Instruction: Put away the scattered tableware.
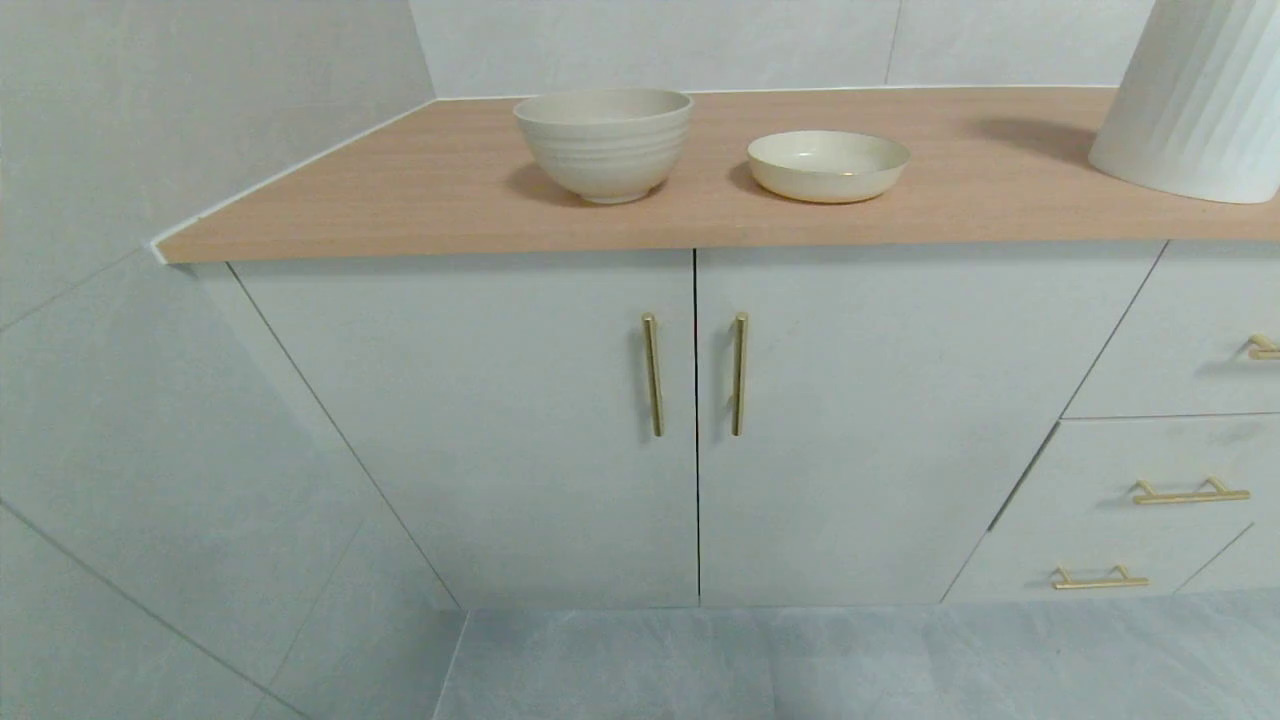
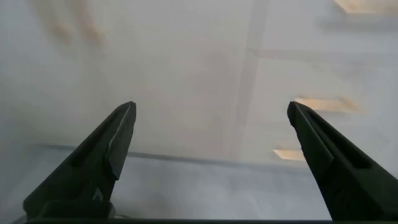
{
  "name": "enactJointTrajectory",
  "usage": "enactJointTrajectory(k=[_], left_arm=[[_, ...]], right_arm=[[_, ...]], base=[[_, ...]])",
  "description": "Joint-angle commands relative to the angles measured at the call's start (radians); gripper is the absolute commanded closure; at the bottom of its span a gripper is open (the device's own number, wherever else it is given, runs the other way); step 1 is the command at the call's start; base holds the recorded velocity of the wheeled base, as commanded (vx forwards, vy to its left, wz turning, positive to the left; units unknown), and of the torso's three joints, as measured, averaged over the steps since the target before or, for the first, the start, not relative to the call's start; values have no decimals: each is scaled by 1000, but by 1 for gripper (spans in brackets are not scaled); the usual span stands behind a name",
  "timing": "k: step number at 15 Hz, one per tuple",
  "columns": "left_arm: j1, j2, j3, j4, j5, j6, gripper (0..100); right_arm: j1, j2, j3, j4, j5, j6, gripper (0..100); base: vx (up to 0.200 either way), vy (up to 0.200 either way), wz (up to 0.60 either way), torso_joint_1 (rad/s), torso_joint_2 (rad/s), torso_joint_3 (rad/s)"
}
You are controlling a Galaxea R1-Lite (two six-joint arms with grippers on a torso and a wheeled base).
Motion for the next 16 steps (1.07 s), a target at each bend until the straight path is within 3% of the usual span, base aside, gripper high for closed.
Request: enactJointTrajectory(k=[1,3,4,5,8,11,14,16], left_arm=[[0,0,1,-1,1,0,0],[0,0,0,-1,1,0,0],[0,0,1,-1,1,0,0],[0,0,0,-1,1,0,0],[0,0,0,-1,1,0,0],[0,0,0,-1,1,0,0],[0,0,0,-1,1,0,0],[0,0,0,-1,1,0,0]], right_arm=[[9,165,-140,65,181,11,0],[13,370,-159,62,264,11,0],[95,605,-218,42,330,13,0],[191,743,-264,3,331,23,0],[400,1107,-352,-289,330,80,0],[458,1389,-447,-528,328,123,0],[486,1527,-541,-629,328,134,0],[520,1599,-614,-700,330,215,0]], base=[[0,0,0,0,0,0],[0,0,0,0,0,0],[0,0,0,0,0,0],[0,0,0,0,0,0],[0,0,0,0,0,0],[0,0,0,0,0,0],[0,0,0,0,0,0],[0,0,0,0,0,0]])
